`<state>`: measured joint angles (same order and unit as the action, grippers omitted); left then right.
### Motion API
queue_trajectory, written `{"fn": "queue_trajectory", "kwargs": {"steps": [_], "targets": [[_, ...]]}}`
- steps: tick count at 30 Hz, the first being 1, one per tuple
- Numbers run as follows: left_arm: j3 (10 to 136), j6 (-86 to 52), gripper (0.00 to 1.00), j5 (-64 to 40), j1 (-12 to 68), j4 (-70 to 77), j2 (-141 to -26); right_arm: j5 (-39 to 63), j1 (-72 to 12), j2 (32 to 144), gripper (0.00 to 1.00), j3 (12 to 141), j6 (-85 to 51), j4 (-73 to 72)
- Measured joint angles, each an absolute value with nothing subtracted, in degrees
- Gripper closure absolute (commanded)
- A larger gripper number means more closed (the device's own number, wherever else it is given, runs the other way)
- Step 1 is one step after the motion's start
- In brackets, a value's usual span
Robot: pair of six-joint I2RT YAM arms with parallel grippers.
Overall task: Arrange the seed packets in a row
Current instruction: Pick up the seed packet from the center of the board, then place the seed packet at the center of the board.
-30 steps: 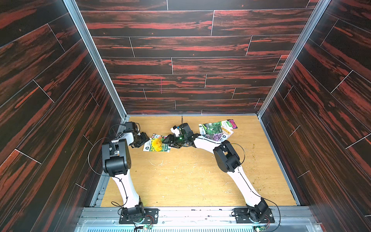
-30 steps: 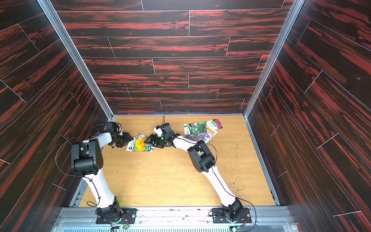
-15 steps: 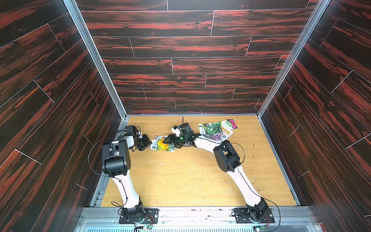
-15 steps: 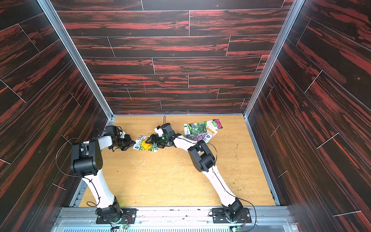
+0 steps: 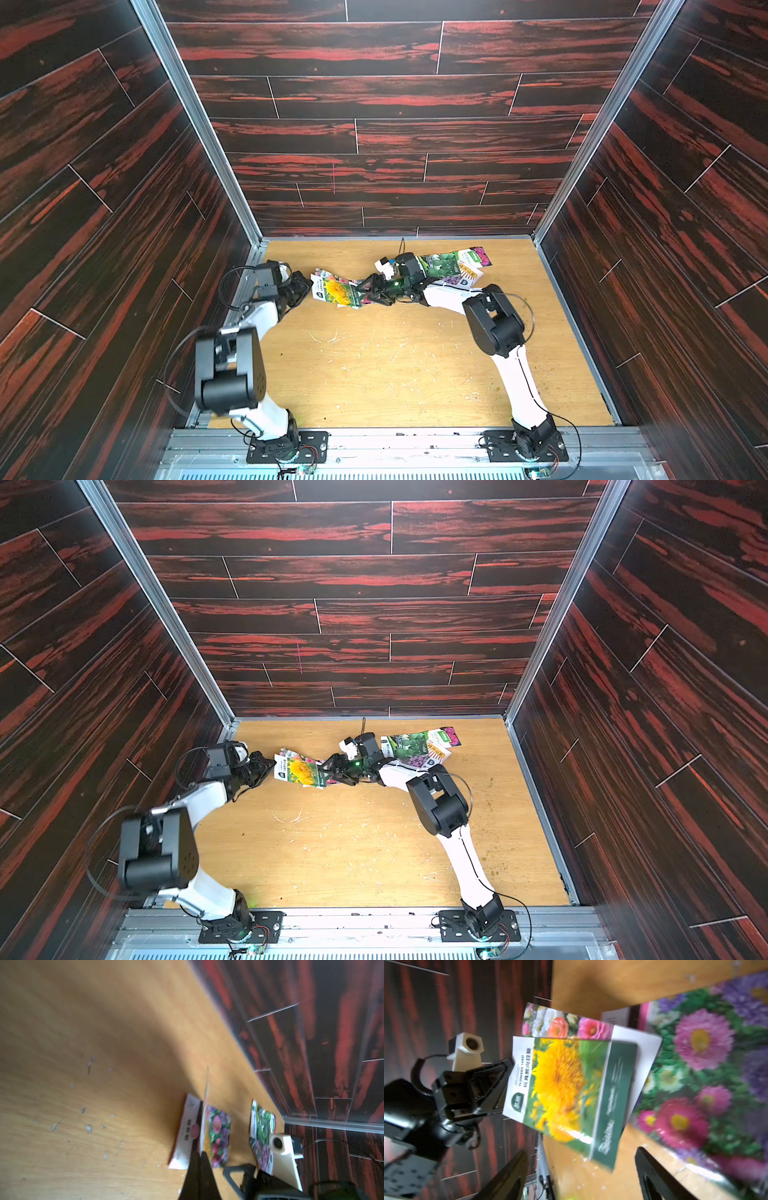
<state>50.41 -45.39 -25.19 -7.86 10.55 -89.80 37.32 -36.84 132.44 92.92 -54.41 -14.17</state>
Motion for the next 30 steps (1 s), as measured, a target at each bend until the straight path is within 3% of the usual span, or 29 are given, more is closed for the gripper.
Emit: {"fn": "queue_trajectory", "kwargs": {"steps": [7,14,30], "targets": [[37.12,-51.46,1.00,-8.82,-2.42,25.19,-80.31,39.05,-38.24,126.98,0.17,86.76,-65.30,-28.36],[30.79,-52.99,1.00,3.36,2.28,36.84,-78.26,39.03,-39.86,126.78,0.18,82.04,-81.80,-43.07],[29.41,-53.84,1.00,6.63,6.07,48.05,-74.08,35.68,-40.69,132.99,0.19,82.06,-96.49,-54.94]]}}
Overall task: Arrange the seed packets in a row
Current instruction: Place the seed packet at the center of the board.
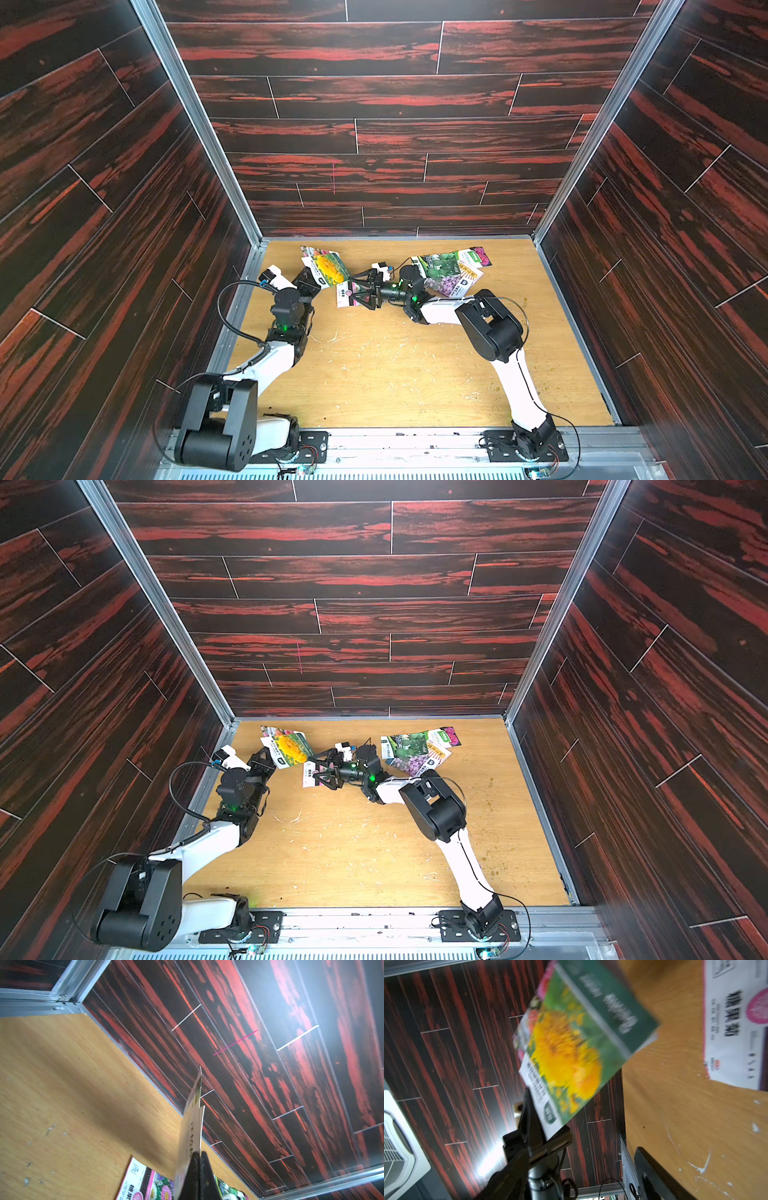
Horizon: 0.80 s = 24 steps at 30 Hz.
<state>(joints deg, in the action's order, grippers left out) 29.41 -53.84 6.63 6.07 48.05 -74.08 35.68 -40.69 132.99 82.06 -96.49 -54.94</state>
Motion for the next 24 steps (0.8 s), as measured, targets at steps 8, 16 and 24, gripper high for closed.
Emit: {"fn": "queue_trajectory", "kwargs": {"steps": [8,16,24], "targets": [[28.23,-53.78,1.00,6.44,6.68,47.59,-70.91,34.04,-39.07,134.02,0.19,82.78,-97.71,-56.73],[27.94,-53.82,1.00,6.35,7.81,47.59,-70.67,33.43,-37.32,134.04,0.19,84.14,-98.02,-57.52],[27.94,-53.80,1.00,6.04,9.76,47.64,-70.89,32.93,-37.50,135.96,0.19,86.70,-98.35,-58.33]]}}
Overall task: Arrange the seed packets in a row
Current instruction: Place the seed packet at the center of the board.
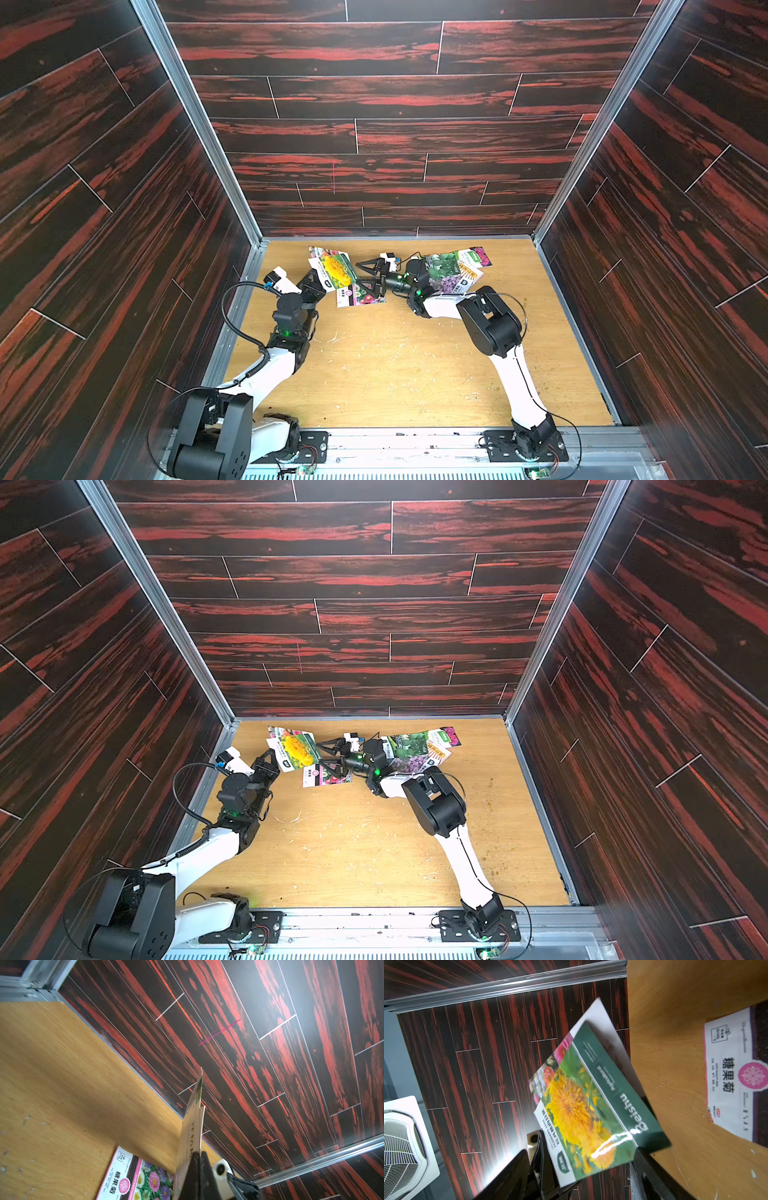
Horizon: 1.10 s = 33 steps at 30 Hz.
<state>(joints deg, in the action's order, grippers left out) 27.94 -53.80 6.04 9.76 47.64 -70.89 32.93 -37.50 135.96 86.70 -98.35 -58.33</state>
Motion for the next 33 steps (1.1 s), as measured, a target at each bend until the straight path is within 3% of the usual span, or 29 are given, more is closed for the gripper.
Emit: {"fn": "queue_trajectory", "kwargs": {"steps": [22,29,33], "targets": [[29.30,-51.46,1.00,7.99,11.49,47.68,-75.42,34.13,-39.51,136.59,0.21,84.18,-104.14,-60.42],[30.26,-51.18,1.00,7.97,13.54,48.60,-76.55,33.87,-40.49,136.59,0.40,87.11,-106.04,-60.69],[30.26,-50.98,1.00,7.97,14.72,48.73,-76.58,33.12,-40.21,136.59,0.61,87.33,-105.21,-60.20]]}}
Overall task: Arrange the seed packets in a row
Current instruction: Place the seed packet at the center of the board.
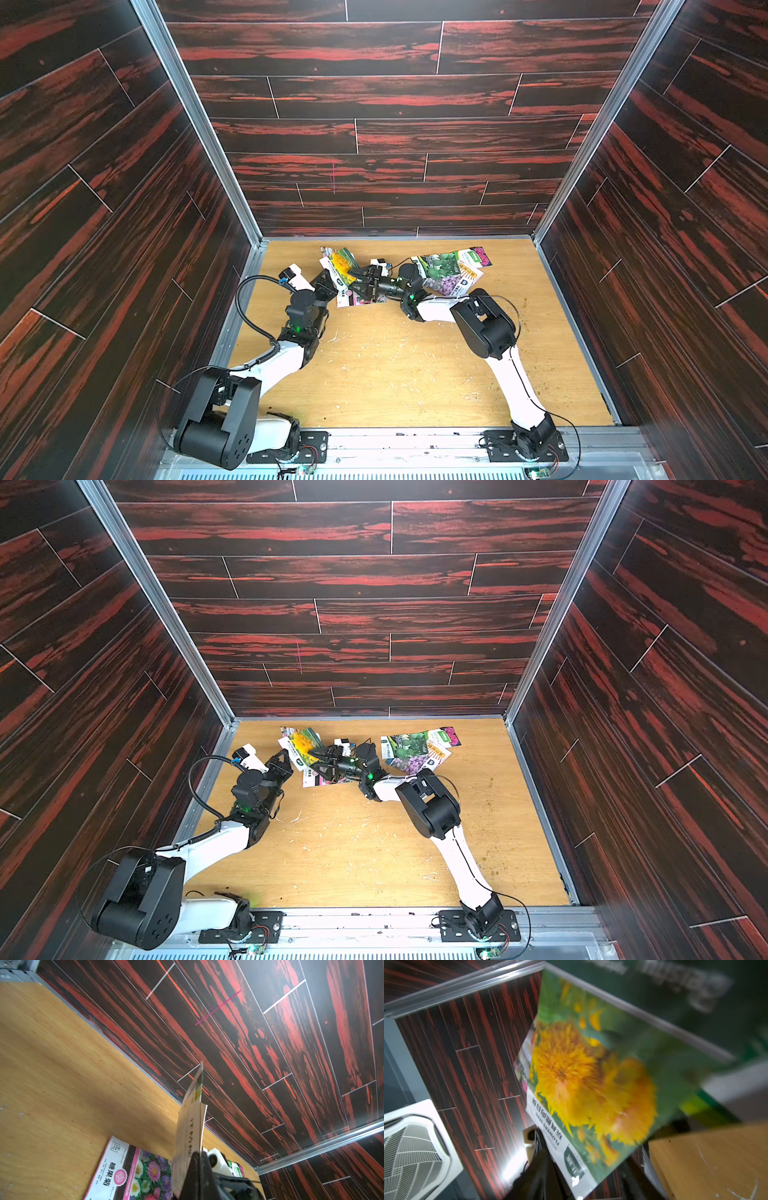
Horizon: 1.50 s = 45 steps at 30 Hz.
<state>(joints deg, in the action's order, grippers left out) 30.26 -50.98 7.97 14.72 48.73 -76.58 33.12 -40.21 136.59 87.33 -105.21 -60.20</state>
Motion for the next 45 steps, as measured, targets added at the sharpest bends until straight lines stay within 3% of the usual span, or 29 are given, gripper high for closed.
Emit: {"fn": "queue_trajectory", "kwargs": {"steps": [8,11,16,19,23,29,34,45], "targets": [[29.04,-50.78,1.00,8.03,15.66,48.86,-76.58,31.46,-39.68,136.59,1.00,86.17,-104.03,-61.73],[28.34,-50.78,1.00,8.21,15.73,48.66,-76.58,31.46,-39.68,136.59,1.00,85.45,-103.46,-61.91],[28.51,-50.02,0.49,9.96,15.79,43.97,-76.03,33.08,-39.35,134.52,1.00,81.73,-99.46,-59.86],[29.85,-48.99,0.28,12.80,15.77,36.49,-74.08,35.70,-38.37,131.24,1.00,77.93,-93.27,-55.31],[30.87,-46.81,0.14,16.05,15.44,28.53,-69.43,39.46,-36.03,126.17,1.00,72.99,-81.62,-46.72],[38.37,-41.41,0.13,14.17,14.57,14.11,-67.46,43.64,-33.76,118.15,1.00,67.18,-60.25,-28.84],[40.29,-40.32,0.13,13.47,14.52,7.88,-66.63,43.97,-37.50,111.68,1.00,64.93,-48.25,-16.62],[40.86,-40.32,0.13,16.01,14.52,-5.41,-57.25,41.01,-52.12,115.68,1.00,68.90,-49.10,-15.81]]}}
